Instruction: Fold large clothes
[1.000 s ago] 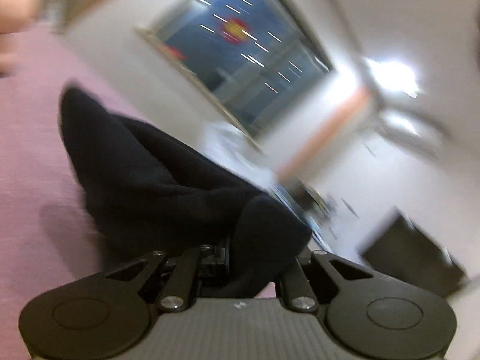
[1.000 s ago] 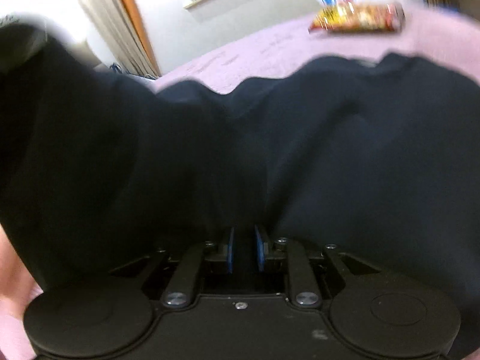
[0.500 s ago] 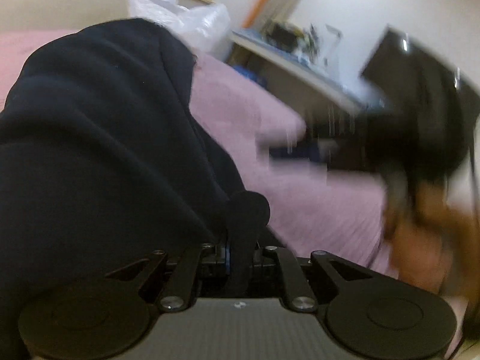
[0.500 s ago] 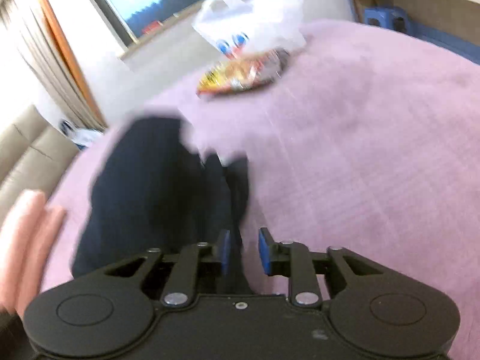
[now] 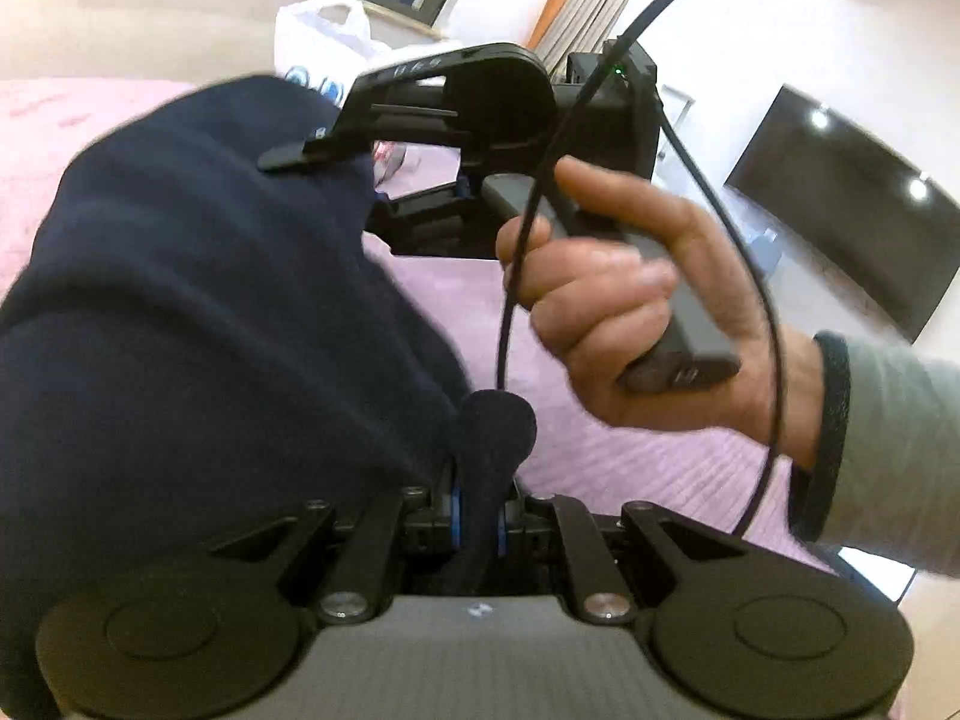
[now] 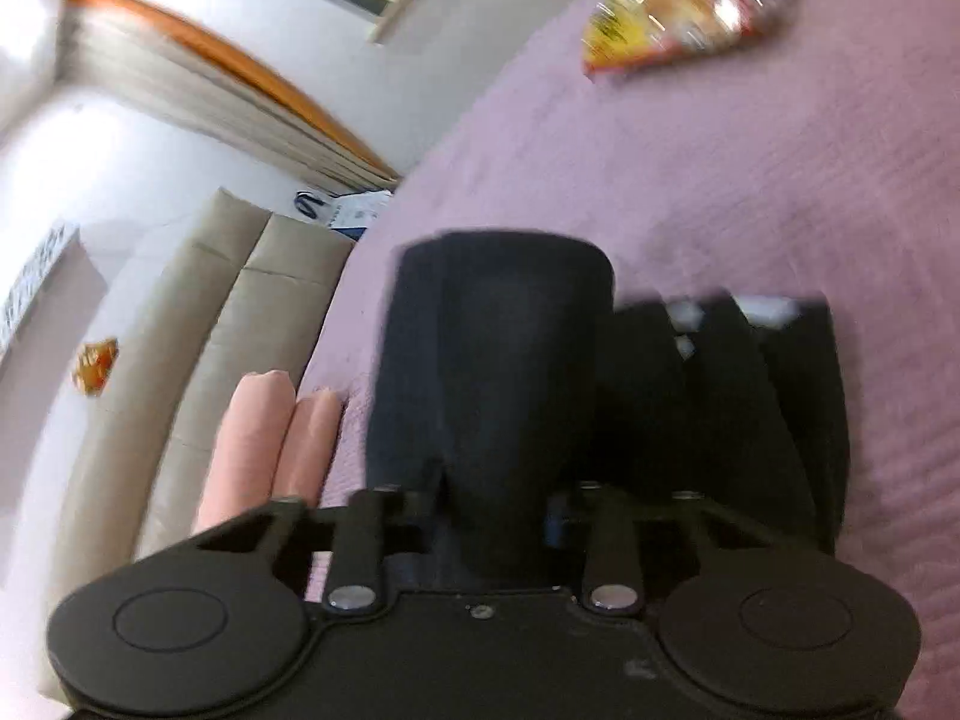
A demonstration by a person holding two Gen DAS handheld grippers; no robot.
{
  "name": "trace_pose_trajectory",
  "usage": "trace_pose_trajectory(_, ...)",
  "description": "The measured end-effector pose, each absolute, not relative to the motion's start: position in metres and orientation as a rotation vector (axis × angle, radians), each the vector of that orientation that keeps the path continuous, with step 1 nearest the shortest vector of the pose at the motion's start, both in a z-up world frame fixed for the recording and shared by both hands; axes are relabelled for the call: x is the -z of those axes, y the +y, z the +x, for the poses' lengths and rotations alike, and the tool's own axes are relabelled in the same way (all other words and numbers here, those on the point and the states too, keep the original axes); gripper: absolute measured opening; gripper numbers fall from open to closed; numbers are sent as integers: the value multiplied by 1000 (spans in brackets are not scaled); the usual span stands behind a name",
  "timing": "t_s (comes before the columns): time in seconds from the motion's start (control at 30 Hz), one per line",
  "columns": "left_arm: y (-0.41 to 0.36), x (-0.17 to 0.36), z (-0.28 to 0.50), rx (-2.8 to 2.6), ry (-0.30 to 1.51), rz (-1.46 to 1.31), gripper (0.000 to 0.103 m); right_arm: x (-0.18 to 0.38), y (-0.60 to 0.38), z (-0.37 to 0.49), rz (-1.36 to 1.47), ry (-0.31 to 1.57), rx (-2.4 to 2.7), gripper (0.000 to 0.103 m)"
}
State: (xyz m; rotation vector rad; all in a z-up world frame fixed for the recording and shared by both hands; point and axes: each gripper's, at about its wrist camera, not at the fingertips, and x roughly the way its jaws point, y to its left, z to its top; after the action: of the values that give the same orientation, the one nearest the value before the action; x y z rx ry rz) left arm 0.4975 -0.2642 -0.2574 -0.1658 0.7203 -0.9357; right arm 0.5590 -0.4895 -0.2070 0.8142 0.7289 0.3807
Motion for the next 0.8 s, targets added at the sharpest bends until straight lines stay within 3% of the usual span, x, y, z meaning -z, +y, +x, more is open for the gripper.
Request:
trace_pose_trajectory(0.2, -283, 225, 500, 1041, 643, -234, 11, 137, -494, 530, 566, 609, -303, 23)
trace_pose_trajectory(0.37, -292, 285, 506, 973, 813, -143, 12, 226, -505, 551, 593, 831, -108, 24)
trace_pose_trajectory(0.43, -284, 307, 496, 963, 845, -91, 12, 262, -518, 545, 716, 859, -83, 41)
trace_pose_trajectory(0.5, -275, 312, 487, 969, 834, -93, 12, 269, -526, 537, 800, 819, -94, 42)
trace_pose_trajectory(0.6, -253, 303, 480, 1013, 884, -128, 14, 263, -536, 530, 839, 805, -80, 54)
trace_pose_trajectory(0.63, -242, 299, 474, 1037, 902, -127, 14, 258, -542, 524, 852, 796, -67, 68)
trace_pose_trajectory(0.8, -168, 241, 472, 1042, 809, -162, 15, 212, -562, 489, 739, 737, -18, 71)
